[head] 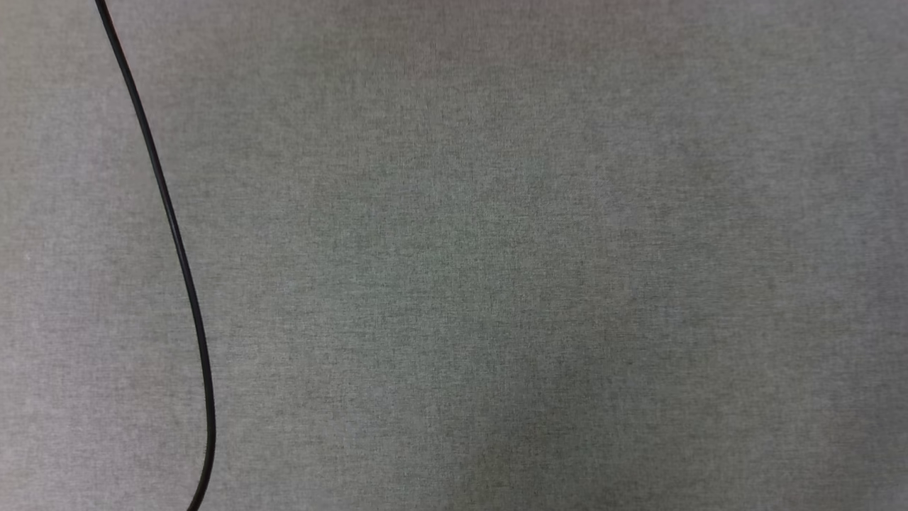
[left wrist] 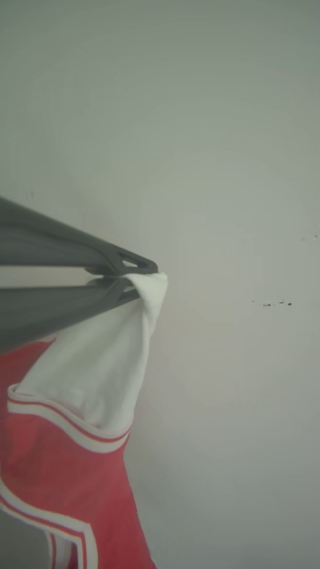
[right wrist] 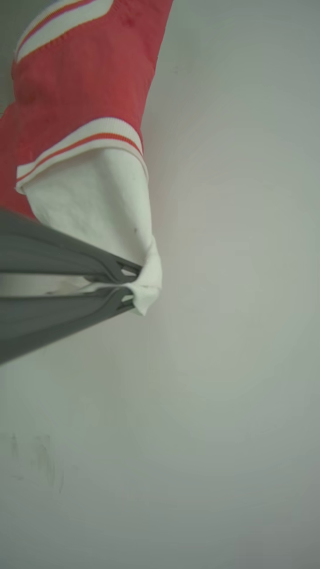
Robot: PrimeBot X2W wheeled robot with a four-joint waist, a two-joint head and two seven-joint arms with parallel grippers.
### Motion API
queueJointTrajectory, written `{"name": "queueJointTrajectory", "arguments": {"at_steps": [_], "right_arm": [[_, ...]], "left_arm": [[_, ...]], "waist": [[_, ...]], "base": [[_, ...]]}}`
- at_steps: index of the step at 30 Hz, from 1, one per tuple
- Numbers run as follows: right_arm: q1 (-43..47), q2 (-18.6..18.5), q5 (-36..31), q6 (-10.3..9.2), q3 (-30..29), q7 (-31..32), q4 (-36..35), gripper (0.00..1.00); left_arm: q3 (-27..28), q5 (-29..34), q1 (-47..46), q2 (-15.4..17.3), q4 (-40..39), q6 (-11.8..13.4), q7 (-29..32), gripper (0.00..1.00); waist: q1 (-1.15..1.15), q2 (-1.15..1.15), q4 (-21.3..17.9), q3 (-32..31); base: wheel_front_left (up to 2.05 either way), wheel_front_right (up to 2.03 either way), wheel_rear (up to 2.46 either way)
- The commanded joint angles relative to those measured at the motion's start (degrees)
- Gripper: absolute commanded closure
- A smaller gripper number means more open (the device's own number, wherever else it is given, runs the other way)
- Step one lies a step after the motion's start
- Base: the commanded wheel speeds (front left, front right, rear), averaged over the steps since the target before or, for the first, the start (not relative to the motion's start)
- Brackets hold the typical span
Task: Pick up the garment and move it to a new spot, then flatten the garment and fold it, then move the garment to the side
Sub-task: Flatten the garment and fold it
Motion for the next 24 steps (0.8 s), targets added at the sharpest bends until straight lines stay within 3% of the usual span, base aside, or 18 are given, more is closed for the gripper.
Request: {"name": "queueJointTrajectory", "arguments": {"at_steps": [1,8,14,24], "right_arm": [[-0.8,0.4,-0.4,-0.04,0.3,-0.8,1.1,1.0],[4.1,1.5,2.4,-0.04,3.8,-5.7,5.7,1.0],[14.6,1.5,7.6,-0.04,8.2,-10.0,4.7,1.0],[37.7,0.5,14.9,-0.05,12.3,-13.6,-0.9,1.0]], "left_arm": [[-0.2,-0.2,0.0,0.0,0.9,-0.2,-0.8,1.0],[-1.6,-2.3,7.2,0.7,3.8,-0.7,-6.0,1.0],[-2.1,-4.7,20.7,1.9,2.4,-0.8,-11.2,1.0],[-0.8,-10.6,48.7,4.1,-6.9,4.9,-14.0,1.0]], "waist": [[-0.02,0.0,0.2,0.6],[-0.02,0.0,-0.2,-0.5],[-0.02,0.0,-0.6,-4.3],[-0.02,0.0,-0.9,-12.0]], "base": [[0.0,0.0,0.0],[0.0,0.0,0.0],[0.0,0.0,0.0],[0.0,0.0,0.0]]}}
